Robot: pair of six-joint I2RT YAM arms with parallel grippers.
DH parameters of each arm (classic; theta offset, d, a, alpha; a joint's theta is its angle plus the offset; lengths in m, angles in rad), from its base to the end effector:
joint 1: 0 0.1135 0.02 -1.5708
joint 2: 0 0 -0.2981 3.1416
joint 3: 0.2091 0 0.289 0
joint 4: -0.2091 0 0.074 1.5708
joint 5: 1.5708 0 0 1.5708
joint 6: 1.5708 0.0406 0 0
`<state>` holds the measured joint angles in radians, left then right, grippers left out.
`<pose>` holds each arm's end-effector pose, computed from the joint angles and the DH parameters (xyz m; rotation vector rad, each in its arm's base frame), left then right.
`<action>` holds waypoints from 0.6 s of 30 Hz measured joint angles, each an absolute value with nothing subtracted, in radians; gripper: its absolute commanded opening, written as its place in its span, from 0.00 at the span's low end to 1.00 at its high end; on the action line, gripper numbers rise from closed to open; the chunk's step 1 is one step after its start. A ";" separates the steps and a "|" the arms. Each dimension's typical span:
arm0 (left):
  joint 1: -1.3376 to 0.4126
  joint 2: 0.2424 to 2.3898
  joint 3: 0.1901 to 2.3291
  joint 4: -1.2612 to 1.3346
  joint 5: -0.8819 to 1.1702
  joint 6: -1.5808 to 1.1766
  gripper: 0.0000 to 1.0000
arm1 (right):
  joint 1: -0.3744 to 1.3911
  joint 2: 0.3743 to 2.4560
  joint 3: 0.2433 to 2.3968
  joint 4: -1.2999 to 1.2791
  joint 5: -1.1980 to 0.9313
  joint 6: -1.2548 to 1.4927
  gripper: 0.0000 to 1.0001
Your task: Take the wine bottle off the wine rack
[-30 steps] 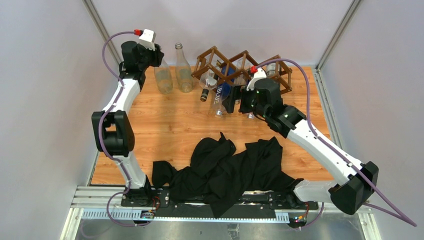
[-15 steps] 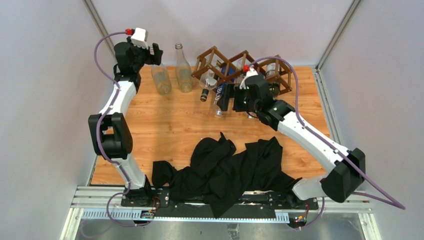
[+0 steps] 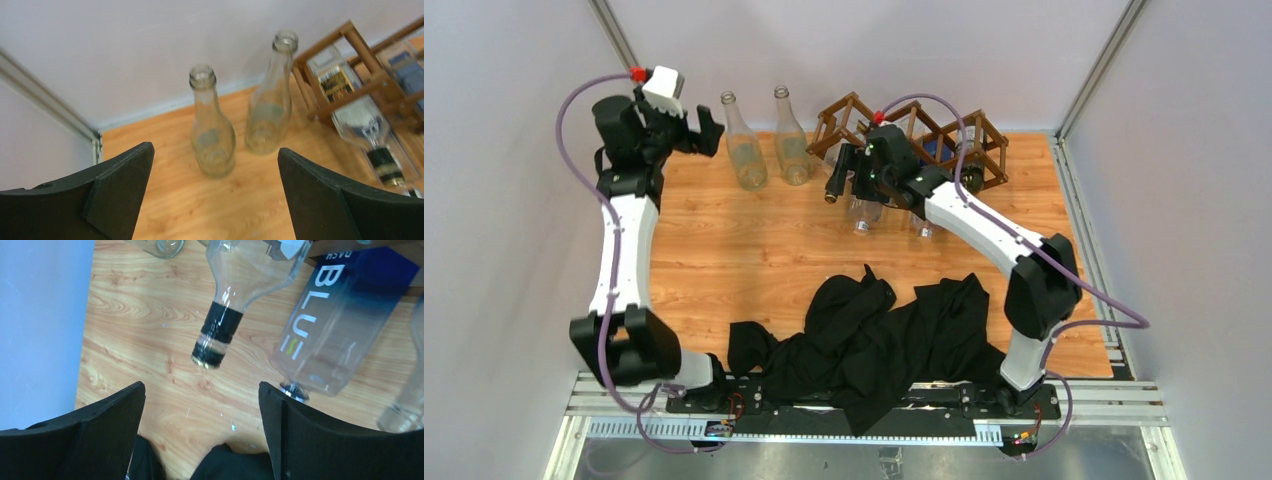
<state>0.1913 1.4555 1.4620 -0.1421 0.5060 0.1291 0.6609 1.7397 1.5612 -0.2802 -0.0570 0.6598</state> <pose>0.3734 0.0523 0.4566 0.3211 1.6622 -0.1916 0.3630 0.2852 0.3655 -0.0392 2.1459 0.8663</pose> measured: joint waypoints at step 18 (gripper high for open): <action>0.233 1.293 1.311 -0.602 0.689 0.289 1.00 | 0.671 2.048 1.782 -0.274 0.060 0.804 0.72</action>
<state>0.2325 1.2930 1.3106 -0.6022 0.6891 0.2886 0.6708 2.0476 1.7824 -0.2737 0.0601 0.8040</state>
